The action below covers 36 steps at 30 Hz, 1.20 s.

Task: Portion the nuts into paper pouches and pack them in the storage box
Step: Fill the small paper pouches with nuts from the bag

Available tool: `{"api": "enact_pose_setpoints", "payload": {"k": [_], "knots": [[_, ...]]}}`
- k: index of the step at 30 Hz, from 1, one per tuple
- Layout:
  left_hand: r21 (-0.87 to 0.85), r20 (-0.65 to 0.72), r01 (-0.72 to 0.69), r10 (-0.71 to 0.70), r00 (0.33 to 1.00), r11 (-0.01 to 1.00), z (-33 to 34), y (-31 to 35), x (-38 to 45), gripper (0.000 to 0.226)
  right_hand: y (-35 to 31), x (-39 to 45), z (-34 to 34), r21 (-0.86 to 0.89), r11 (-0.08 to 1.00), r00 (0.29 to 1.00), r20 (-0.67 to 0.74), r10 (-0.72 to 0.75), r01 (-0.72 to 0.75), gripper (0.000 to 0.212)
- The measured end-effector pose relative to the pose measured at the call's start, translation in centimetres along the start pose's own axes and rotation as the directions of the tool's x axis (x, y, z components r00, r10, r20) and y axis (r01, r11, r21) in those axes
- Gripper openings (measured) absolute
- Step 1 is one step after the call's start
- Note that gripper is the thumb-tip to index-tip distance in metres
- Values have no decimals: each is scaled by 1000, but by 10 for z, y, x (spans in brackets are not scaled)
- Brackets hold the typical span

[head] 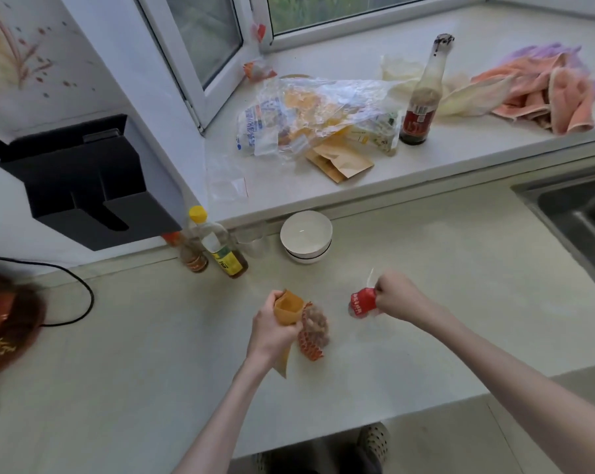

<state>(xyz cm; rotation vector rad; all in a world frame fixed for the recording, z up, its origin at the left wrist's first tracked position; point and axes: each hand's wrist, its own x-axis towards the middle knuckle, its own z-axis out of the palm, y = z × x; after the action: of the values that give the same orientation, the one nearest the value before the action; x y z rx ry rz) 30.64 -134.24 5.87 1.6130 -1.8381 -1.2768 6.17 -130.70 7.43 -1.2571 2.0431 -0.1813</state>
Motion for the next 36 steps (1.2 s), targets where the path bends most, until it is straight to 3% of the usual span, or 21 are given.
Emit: {"api": "enact_pose_setpoints", "payload": {"k": [8,13,18,24,36], "knots": [[134,71,178,-189,979,975,22,-22,7,35,39,6,15,148,989,992,124,-8,-10,22],[143,95,275,-290,952,951,35,-30,9,32,51,10,25,196,981,996,84,-8,-8,25],[112,159,364,-378,912,925,42,-41,16,39,48,14,31,218,976,987,155,-28,-7,28],[21,133,412,-411,902,911,39,-52,31,36,40,21,45,235,972,981,181,-74,30,16],[-30,147,413,-404,903,910,40,-80,37,17,40,38,83,224,971,991,85,-103,82,15]]}}
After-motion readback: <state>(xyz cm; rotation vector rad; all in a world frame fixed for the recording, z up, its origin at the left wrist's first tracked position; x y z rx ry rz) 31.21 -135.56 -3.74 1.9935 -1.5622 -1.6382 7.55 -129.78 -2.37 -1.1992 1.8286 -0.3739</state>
